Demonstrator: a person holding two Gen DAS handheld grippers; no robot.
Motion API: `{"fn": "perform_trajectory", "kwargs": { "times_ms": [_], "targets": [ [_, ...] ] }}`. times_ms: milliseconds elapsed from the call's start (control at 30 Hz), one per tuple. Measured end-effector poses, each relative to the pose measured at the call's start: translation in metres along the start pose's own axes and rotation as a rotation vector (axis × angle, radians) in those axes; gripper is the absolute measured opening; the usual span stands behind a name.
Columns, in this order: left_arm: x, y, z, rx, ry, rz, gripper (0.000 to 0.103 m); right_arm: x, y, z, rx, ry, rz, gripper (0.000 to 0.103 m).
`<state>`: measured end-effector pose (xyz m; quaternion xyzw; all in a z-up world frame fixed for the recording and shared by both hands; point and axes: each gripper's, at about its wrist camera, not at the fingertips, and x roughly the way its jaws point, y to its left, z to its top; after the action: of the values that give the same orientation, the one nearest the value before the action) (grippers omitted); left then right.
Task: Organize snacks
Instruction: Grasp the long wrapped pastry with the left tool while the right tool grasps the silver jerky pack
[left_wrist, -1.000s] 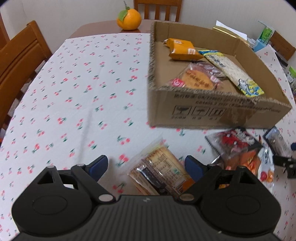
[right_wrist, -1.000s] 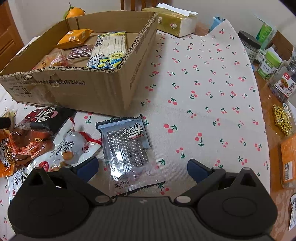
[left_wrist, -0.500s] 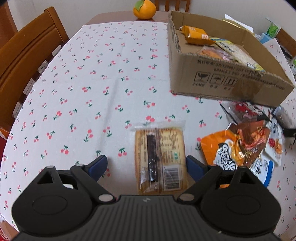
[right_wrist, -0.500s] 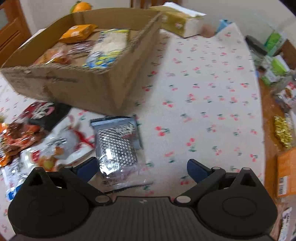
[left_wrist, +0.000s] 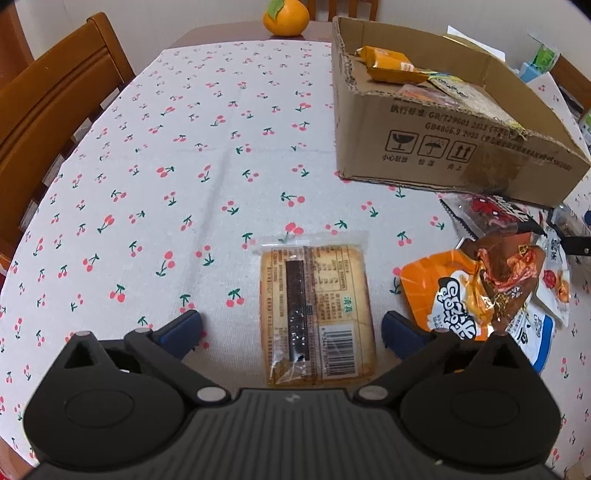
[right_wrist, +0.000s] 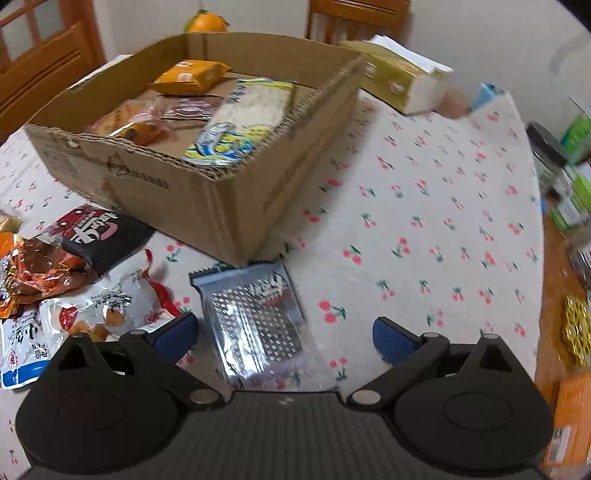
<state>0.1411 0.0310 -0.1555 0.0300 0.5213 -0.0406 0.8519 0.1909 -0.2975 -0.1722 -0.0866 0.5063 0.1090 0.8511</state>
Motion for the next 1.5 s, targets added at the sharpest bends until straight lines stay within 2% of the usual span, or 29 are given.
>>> {"fn": "perform_trajectory", "kwargs": {
  "times_ms": [133, 233, 367, 467, 600, 667, 1133, 1300, 1400, 1500],
  "targets": [
    [-0.001, -0.001, 0.001, -0.005, 0.0, 0.001, 0.101, -0.003, 0.005, 0.001, -0.027, -0.013, 0.031, 0.086],
    [-0.003, -0.003, 0.002, -0.008, -0.009, -0.013, 0.094, -0.007, 0.007, 0.0, -0.029, -0.017, 0.047, 0.078],
    [-0.007, -0.007, 0.004, -0.007, -0.024, -0.026, 0.075, -0.01, 0.009, -0.002, -0.034, -0.022, 0.054, 0.069],
    [-0.008, -0.008, 0.005, -0.007, -0.027, -0.036, 0.07, -0.012, 0.01, -0.003, -0.037, -0.019, 0.056, 0.063],
    [-0.009, -0.009, 0.005, 0.001, -0.033, -0.033, 0.056, -0.015, 0.011, -0.003, -0.037, -0.011, 0.049, 0.057],
    [-0.009, -0.007, 0.005, -0.004, -0.032, -0.042, 0.055, -0.016, 0.012, -0.004, -0.032, -0.009, 0.046, 0.055],
    [-0.018, -0.001, 0.002, 0.013, -0.035, -0.061, 0.054, -0.034, 0.01, -0.011, 0.013, 0.002, 0.042, 0.052],
    [-0.018, -0.001, 0.003, 0.02, -0.031, -0.067, 0.054, -0.026, 0.009, -0.014, 0.023, 0.017, 0.03, 0.058],
    [-0.019, -0.001, 0.003, 0.02, -0.032, -0.07, 0.054, -0.021, 0.01, -0.013, 0.01, 0.013, 0.018, 0.065],
    [-0.02, 0.0, 0.004, 0.021, -0.032, -0.072, 0.054, -0.019, 0.009, -0.01, 0.017, 0.01, 0.021, 0.065]
  ]
}}
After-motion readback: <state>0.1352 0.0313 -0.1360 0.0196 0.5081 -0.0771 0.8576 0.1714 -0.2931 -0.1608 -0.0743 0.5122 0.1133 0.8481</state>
